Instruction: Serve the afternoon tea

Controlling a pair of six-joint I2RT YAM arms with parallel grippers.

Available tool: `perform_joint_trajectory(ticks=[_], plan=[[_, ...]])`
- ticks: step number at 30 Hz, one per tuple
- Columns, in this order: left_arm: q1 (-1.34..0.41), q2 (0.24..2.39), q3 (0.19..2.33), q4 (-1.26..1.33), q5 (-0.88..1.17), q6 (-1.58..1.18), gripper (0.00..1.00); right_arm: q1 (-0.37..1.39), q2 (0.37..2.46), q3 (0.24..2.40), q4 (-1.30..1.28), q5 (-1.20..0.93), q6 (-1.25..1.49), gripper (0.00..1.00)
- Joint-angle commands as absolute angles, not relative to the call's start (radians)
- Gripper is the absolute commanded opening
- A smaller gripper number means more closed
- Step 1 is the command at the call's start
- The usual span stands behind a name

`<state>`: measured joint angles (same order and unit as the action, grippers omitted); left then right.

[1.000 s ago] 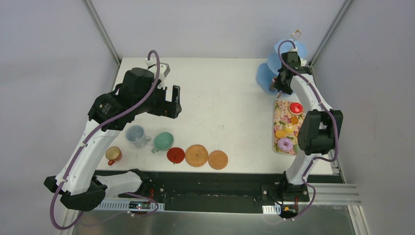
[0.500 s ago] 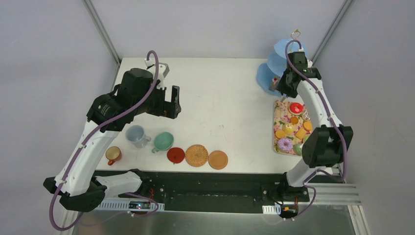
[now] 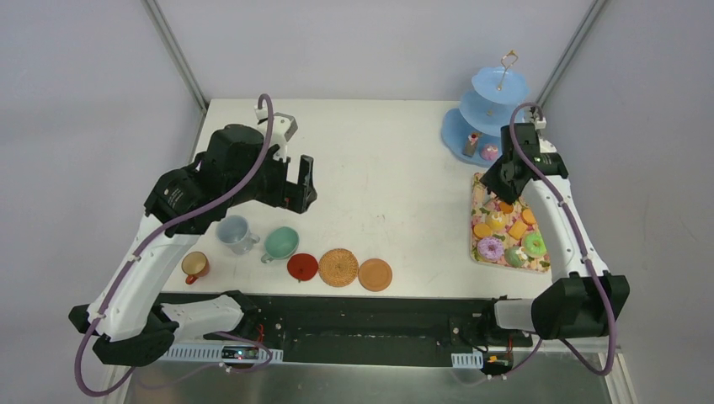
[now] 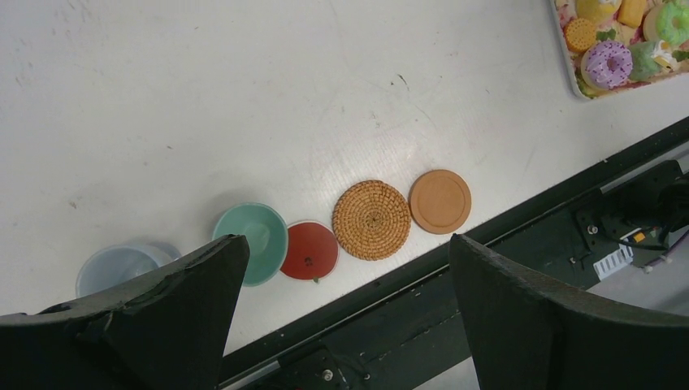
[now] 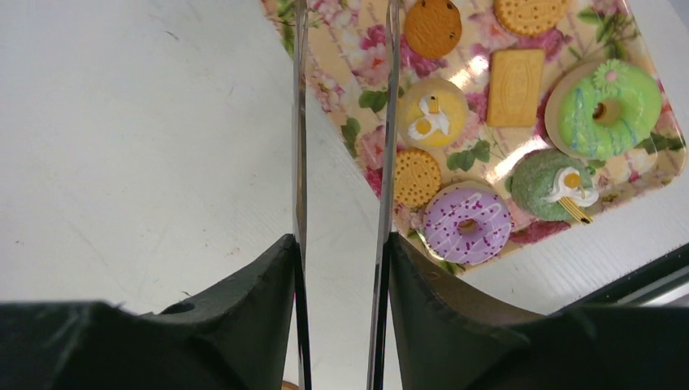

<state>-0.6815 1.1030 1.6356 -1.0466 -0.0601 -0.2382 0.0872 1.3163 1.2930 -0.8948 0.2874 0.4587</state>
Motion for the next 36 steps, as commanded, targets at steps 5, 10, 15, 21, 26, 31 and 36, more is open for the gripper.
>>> perform_joint_trajectory(ticks=[5,10,15,21,26,31,36], plan=[[-0.695,1.043,1.633,-1.037,-0.041,-0.229,1.00,0.091,1.297,1.209,-0.863,0.406,0.612,0.47],[-0.700,1.027,1.616,-1.040,-0.047,-0.227,1.00,0.092,1.312,1.156,-0.796,0.423,0.651,0.48],[-0.718,1.026,1.611,-1.045,-0.060,-0.221,1.00,0.095,1.329,1.128,-0.740,0.440,0.653,0.50],[-0.734,1.029,1.607,-1.045,-0.079,-0.210,1.00,0.109,1.345,1.099,-0.666,0.443,0.639,0.54],[-0.745,1.035,1.608,-1.045,-0.088,-0.204,1.00,0.113,1.385,1.091,-0.649,0.464,0.663,0.55],[-0.751,1.034,1.610,-1.052,-0.100,-0.198,1.00,0.115,1.414,1.094,-0.643,0.498,0.678,0.55],[-0.755,1.034,1.608,-1.052,-0.107,-0.194,1.00,0.115,1.438,1.097,-0.626,0.512,0.666,0.57]])
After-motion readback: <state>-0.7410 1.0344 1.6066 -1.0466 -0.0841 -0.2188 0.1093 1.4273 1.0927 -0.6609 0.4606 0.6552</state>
